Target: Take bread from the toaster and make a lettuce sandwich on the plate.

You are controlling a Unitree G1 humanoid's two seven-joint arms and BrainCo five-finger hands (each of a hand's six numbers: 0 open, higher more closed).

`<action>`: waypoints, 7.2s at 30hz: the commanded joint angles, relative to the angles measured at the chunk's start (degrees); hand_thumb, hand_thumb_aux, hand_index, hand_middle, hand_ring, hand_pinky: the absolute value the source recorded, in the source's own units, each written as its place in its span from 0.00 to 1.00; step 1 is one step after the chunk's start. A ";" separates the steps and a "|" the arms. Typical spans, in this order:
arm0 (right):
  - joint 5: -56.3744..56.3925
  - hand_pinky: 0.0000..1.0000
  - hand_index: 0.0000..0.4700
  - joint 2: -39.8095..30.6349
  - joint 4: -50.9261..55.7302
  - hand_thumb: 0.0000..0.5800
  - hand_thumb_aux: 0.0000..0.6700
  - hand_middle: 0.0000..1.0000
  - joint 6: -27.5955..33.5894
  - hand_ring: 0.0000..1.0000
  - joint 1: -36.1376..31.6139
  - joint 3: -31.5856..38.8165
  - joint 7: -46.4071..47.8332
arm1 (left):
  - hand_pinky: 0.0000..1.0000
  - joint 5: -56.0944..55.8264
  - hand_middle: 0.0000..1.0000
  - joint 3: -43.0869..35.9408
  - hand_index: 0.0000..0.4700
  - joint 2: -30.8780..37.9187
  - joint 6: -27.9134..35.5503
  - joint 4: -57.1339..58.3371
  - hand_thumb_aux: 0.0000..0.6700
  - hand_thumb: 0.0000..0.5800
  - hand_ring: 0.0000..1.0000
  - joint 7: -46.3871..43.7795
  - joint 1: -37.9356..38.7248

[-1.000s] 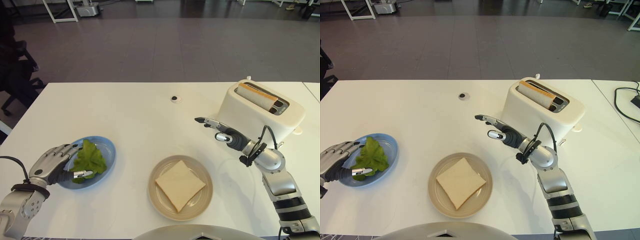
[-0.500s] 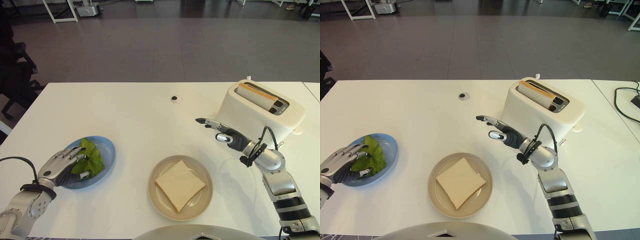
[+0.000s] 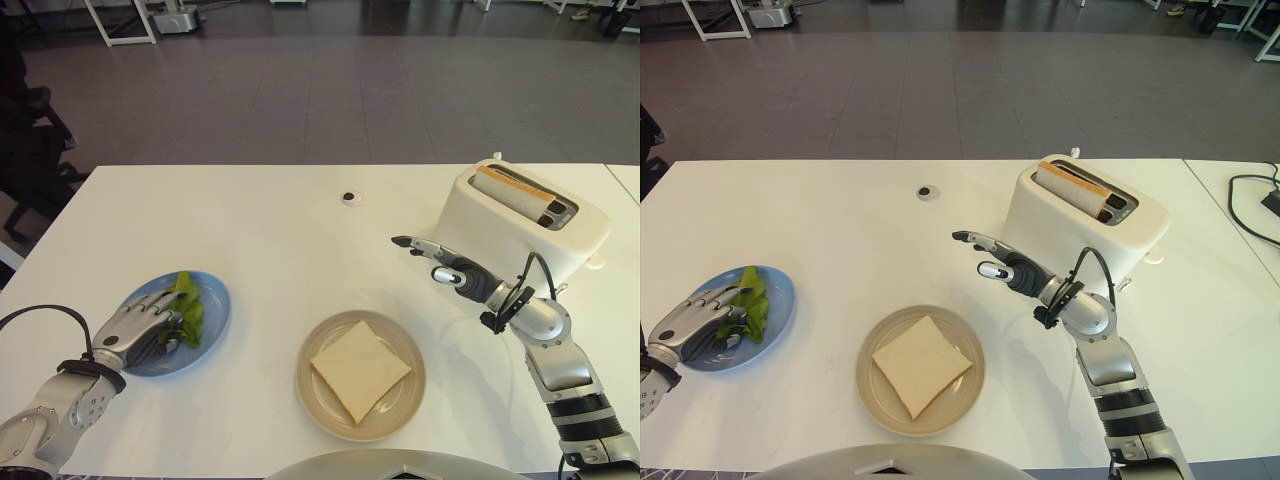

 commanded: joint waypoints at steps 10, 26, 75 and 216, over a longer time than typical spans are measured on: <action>-0.81 0.00 0.00 -0.69 0.07 0.00 0.00 0.00 0.22 0.00 -0.70 -0.55 0.29 | 0.00 -7.16 0.00 7.83 1.00 -0.18 -2.18 -6.97 1.00 1.00 0.00 1.04 3.84; -1.12 0.00 0.00 -0.63 2.27 0.00 0.00 0.00 -0.66 0.00 -2.16 -1.73 -0.68 | 0.00 -24.65 0.00 12.78 1.00 -10.14 0.45 -38.84 1.00 1.00 0.00 -13.57 3.28; -0.58 0.00 0.00 -1.52 3.41 0.00 0.00 0.00 -1.17 0.00 -1.32 -3.15 0.13 | 0.00 9.29 0.00 -19.99 0.58 -18.18 -7.32 -42.86 0.58 0.82 0.00 -15.79 5.33; 7.65 0.00 0.00 -18.90 -4.90 0.00 0.00 0.00 -12.37 0.00 4.35 -8.88 24.13 | 0.00 9.00 0.00 -17.58 0.00 -16.00 -7.14 -41.20 0.00 0.00 0.00 -9.13 5.12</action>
